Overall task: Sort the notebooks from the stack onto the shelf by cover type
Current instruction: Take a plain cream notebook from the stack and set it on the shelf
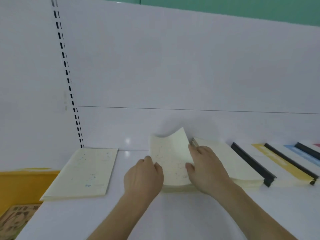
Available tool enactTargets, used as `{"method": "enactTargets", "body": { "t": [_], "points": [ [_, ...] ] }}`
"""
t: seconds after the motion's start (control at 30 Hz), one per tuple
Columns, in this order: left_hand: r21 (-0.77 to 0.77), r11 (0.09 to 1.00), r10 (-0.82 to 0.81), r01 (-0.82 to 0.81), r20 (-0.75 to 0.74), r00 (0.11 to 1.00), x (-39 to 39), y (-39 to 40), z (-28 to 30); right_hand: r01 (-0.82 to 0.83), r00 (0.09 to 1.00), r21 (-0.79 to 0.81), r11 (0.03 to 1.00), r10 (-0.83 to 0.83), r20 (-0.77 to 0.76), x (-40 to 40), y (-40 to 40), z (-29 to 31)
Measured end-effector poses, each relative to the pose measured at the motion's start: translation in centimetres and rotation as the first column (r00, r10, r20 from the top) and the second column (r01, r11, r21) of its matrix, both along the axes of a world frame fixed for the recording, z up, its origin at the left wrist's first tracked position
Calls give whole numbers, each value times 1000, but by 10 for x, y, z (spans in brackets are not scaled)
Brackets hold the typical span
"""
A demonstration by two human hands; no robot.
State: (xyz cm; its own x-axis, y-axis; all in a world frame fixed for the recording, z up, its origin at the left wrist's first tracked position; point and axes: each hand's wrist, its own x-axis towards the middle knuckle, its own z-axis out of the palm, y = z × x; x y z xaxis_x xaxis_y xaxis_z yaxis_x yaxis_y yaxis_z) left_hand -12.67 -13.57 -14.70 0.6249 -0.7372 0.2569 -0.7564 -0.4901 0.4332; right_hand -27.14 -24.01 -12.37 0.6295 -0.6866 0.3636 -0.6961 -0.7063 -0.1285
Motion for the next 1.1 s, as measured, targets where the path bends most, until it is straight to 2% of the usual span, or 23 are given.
{"method": "enactTargets", "body": {
  "t": [0.2,0.33,0.53,0.67,0.77,0.87,1.0,1.1],
  "points": [
    [18,1000,-23,25,-99,995,1,-10,-1,-71,972,-111,991,43,-232,-6,-22,-11],
    [28,993,-105,113,-215,971,4,-14,-4,-93,935,-95,991,54,-351,-13,-36,-16],
    [-69,975,-221,211,-362,905,14,-9,-14,-117,913,12,993,112,-392,-20,-30,-5],
    [51,926,-353,375,-237,905,8,0,-11,-161,885,51,986,168,-435,-25,-34,-3],
    [118,923,-345,365,-165,924,8,-2,-8,-182,876,33,983,178,-449,-24,-37,-4],
    [168,914,-345,370,-159,925,8,-2,-6,-191,879,22,981,181,-441,-25,-39,-5],
    [118,920,-346,373,-201,917,10,-3,-6,-180,890,24,983,173,-422,-26,-37,-7],
    [38,921,-359,387,-301,883,14,-2,-9,-176,908,22,984,171,-383,-29,-34,-5]
  ]
}}
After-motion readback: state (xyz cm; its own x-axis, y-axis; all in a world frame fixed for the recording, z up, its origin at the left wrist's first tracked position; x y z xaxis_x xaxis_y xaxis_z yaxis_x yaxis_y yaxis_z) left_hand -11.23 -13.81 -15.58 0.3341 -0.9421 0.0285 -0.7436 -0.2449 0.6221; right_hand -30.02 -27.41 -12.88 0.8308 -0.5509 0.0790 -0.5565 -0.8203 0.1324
